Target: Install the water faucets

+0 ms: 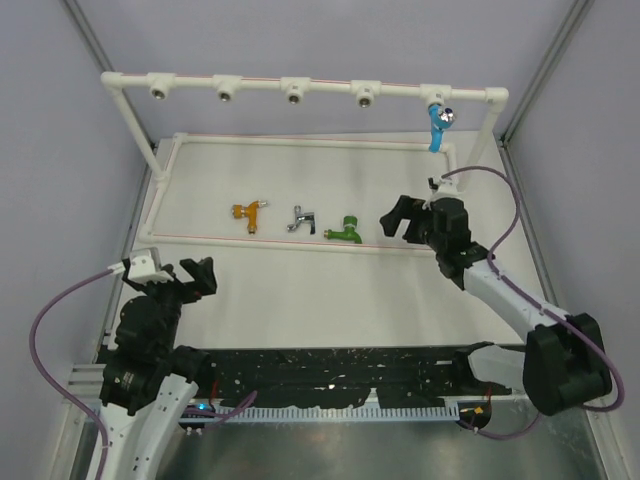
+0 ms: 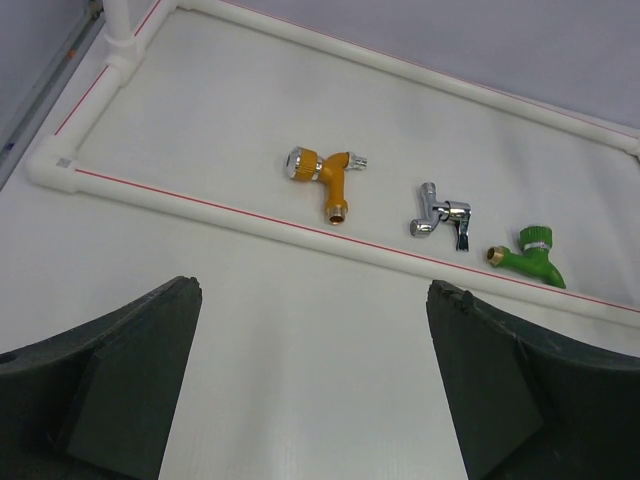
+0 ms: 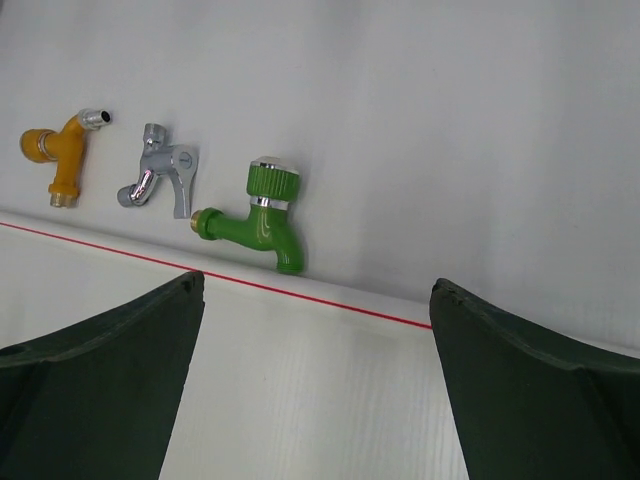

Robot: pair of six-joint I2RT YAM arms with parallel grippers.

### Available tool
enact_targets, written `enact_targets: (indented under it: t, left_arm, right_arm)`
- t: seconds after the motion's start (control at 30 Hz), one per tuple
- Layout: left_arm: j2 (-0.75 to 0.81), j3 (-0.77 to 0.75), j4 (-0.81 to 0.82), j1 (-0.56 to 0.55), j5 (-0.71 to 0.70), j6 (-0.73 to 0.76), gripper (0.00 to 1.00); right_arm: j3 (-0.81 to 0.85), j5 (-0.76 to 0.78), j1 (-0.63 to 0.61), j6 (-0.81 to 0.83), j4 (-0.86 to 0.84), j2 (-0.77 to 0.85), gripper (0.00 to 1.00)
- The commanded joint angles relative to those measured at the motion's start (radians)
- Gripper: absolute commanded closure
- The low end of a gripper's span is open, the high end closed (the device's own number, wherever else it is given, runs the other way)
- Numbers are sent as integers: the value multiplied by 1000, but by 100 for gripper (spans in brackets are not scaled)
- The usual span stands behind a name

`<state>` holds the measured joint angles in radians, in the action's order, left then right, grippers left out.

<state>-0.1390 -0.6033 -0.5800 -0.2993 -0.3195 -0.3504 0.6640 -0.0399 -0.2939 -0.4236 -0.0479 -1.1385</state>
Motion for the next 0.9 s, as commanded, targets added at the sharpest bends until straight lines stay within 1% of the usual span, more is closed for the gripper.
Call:
enact_targets:
  t: [0.0, 0.03, 0.07, 0.1, 0.2, 0.3, 0.4, 0.43, 0.5, 0.57, 0.73, 0.77, 0.87]
  left_arm:
    - [-10, 5, 39, -3, 25, -12, 0]
    - [-13, 7, 39, -3, 26, -13, 0]
    - [-16, 5, 40, -1, 30, -12, 1]
    - [-20, 7, 43, -1, 33, -10, 0]
    - [-25, 7, 46, -1, 40, -9, 1]
    - [-34, 7, 46, -1, 46, -7, 0]
    - [-37, 10, 51, -1, 59, -5, 0]
    - [-39, 11, 52, -1, 60, -5, 0]
    - [-39, 10, 55, -1, 71, -4, 0]
    - [-40, 13, 62, -3, 83, -1, 0]
    - [-39, 20, 78, -1, 125, 5, 0]
    - [-39, 22, 80, -1, 134, 8, 0]
    - [-40, 20, 83, -1, 148, 10, 0]
  right_arm:
    - [42, -94, -34, -44, -317, -176, 0]
    - [54, -81, -57, -38, -328, -232, 0]
    - [80, -54, -70, -34, -340, -265, 3]
    - [91, -45, -91, -33, -351, -317, 4]
    - [141, -32, -128, -53, -427, -427, 12]
    - [196, 8, -166, -69, -438, -536, 14]
    - [258, 37, -195, -75, -429, -601, 16]
    - [270, 91, -201, -81, -403, -631, 18]
    - [316, 138, -218, -78, -345, -670, 20]
    - [354, 169, -234, -80, -310, -697, 23]
    - [408, 213, -269, -75, -219, -751, 25]
    - [420, 227, -272, -79, -190, -756, 28]
    - [440, 297, -289, -101, -112, -768, 29]
